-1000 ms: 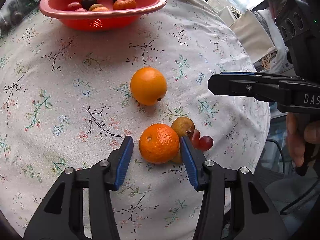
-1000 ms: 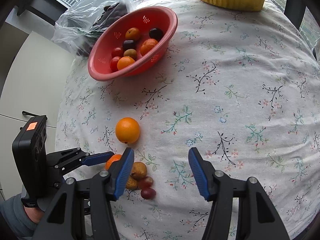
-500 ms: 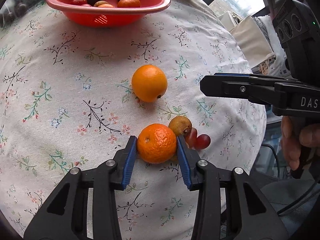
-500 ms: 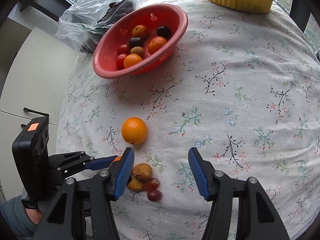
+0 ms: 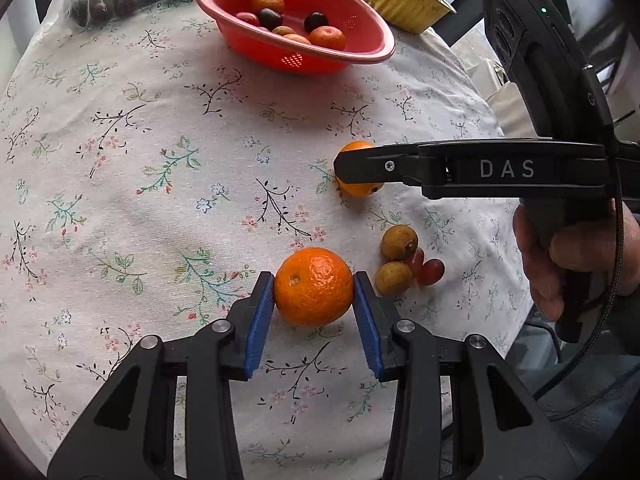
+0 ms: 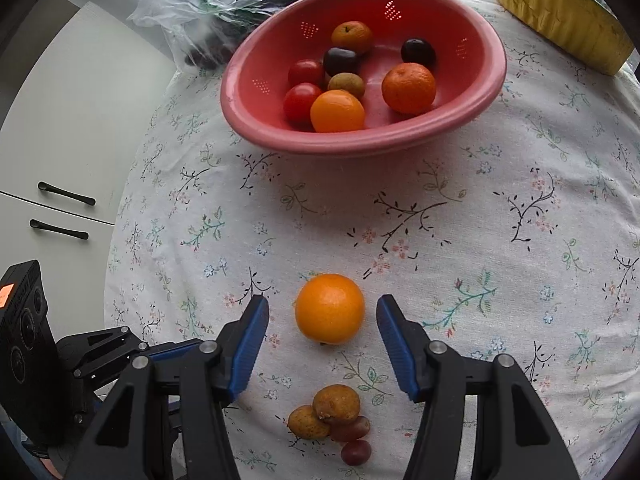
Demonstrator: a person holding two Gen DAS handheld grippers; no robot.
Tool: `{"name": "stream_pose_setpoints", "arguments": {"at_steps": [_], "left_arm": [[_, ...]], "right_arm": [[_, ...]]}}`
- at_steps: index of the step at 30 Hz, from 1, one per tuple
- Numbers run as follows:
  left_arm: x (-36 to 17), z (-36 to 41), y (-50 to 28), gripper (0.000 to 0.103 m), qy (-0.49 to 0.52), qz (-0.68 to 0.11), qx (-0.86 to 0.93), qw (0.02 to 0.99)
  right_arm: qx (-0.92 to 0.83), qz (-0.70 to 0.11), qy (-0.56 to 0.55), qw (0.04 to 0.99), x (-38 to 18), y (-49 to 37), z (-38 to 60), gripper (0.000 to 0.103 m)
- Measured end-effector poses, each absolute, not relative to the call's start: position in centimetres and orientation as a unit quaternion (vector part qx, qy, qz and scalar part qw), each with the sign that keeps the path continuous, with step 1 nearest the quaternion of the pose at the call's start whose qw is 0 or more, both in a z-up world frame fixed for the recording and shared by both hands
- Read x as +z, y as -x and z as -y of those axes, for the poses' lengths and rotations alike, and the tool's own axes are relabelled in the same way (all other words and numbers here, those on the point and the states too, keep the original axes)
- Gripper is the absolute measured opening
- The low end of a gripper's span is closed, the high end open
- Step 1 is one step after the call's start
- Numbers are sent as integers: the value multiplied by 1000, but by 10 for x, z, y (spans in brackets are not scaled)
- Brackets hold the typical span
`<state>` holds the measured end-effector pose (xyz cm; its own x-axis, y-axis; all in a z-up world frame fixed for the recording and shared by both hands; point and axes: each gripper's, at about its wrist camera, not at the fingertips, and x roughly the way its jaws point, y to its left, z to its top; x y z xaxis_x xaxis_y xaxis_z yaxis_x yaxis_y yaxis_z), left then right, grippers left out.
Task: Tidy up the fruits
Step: 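Grasp a tangerine with the left tool while the right tool grasps an orange, then carry the held tangerine and orange over the red colander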
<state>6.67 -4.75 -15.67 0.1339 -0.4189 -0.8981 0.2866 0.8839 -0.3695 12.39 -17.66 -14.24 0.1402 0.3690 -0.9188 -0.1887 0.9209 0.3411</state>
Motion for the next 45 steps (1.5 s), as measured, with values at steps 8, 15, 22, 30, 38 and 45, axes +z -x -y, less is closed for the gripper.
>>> {"name": "stream_pose_setpoints", "arguments": {"at_steps": [8,15,22,30,38,45], "left_arm": [[-154,32,-63,37,59,-613,-214,758],[-154,28,-64,37,57,-612,-212,760],[-152,32,-68,37,51,-609,-217,761],[-147,38,-82,37,44,-600,-221,767],[-128,24,-118,37,40,-579,-204,788],[-95,8,-182,37,29,-542,-184,819]], "right_arm": [[186,-639,-30,746,-151,-125,160,55],[189,-636,-1,748,-155,-119,150,41],[189,-632,-22,752,-152,-116,166,40],[166,-623,-72,761,-140,-114,204,40],[96,-605,-117,782,-122,-125,273,40],[11,-569,-146,809,-98,-162,339,40]]}}
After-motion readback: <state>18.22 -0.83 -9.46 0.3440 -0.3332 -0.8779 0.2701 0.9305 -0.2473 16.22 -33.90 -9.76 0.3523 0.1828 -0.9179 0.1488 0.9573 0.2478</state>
